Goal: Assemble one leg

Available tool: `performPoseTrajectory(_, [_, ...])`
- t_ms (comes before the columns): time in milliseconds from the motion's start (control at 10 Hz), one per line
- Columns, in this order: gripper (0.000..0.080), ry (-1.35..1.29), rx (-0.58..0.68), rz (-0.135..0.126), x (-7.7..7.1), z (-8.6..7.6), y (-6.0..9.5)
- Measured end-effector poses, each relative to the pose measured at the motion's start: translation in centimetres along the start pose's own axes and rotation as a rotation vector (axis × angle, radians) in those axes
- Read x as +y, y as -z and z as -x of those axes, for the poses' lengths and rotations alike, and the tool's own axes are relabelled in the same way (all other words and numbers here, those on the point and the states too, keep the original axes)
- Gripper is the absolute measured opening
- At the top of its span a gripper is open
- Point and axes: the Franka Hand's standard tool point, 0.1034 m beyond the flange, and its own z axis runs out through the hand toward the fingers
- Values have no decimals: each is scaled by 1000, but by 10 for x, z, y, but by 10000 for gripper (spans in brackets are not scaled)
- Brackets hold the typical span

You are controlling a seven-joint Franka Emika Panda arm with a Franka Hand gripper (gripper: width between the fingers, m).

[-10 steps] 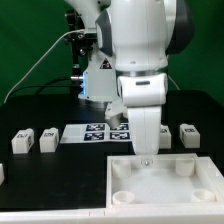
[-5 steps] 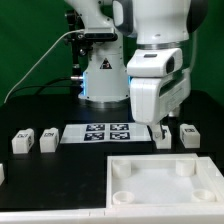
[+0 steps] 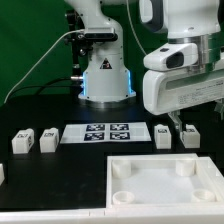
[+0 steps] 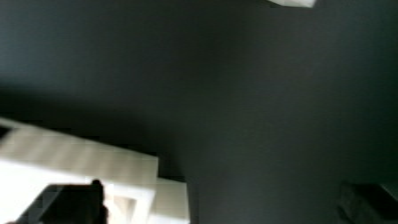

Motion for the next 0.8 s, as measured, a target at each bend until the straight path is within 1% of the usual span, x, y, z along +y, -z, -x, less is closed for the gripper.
performPoseTrajectory(100, [649, -150, -6, -11, -2, 2, -2])
performPoseTrajectory(200, [649, -284, -31, -29, -7, 9, -11])
performPoseTrajectory(300, [649, -289, -123, -30, -11, 19, -14])
performPoseTrajectory(400, [649, -326, -136, -35, -13, 18, -14])
performPoseTrajectory(500, [649, -333, -178, -32, -18, 25, -17])
performPoseTrajectory(600, [649, -313, -311, -35, -20, 36, -19])
performPoseTrajectory(700, [649, -271, -326, -22, -22, 31, -24])
performPoseTrajectory(800, [649, -263, -446, -33, -23, 41, -22])
